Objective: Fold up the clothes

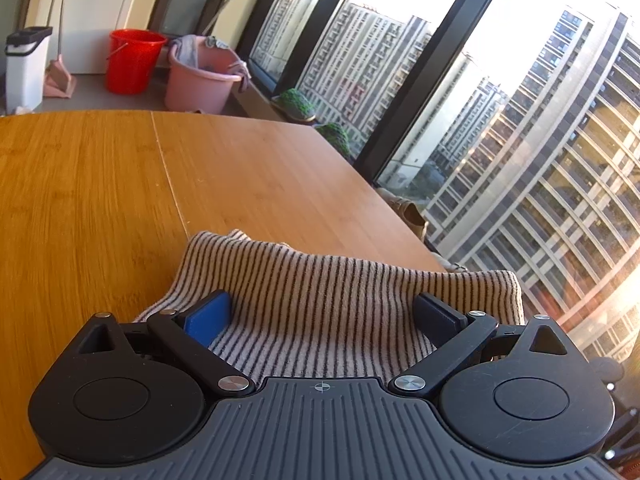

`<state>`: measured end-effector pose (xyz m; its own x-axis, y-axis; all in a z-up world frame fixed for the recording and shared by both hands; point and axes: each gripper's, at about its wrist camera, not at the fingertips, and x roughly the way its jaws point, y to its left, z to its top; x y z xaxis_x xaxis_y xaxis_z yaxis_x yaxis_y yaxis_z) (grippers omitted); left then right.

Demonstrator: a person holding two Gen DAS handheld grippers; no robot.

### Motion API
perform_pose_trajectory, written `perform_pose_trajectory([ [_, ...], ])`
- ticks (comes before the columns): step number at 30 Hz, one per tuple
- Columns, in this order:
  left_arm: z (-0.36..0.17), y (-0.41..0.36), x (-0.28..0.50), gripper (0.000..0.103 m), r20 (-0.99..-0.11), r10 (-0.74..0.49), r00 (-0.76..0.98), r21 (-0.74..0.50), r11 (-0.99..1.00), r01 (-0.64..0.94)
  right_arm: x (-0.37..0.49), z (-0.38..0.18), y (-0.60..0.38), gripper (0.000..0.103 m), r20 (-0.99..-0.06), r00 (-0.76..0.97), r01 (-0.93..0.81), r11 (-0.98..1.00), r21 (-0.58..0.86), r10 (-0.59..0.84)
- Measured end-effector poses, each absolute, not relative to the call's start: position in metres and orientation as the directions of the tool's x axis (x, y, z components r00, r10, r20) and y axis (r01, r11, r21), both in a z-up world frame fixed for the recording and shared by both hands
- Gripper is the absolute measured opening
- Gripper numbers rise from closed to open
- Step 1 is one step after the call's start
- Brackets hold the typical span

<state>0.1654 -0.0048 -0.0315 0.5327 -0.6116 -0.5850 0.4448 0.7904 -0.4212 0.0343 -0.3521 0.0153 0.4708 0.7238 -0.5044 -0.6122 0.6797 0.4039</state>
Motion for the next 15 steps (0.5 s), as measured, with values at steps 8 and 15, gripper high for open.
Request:
perform_pose_trajectory([
  [8, -0.021, -0.01, 0.139, 0.101, -0.605, -0.547, 0.578, -0.325, 0.833, 0.448, 0.101, 0.014, -0.356, 0.033, -0.384, 0.64, -0.344, 0.696, 0.63, 0.665],
  [15, -0.006, -0.002, 0.126, 0.102, -0.534, -0.597, 0.599, -0.294, 0.795, 0.53, 0.092, 0.012, -0.35, 0.019, -0.502, 0.667, -0.323, 0.82, 0.472, 0.551],
])
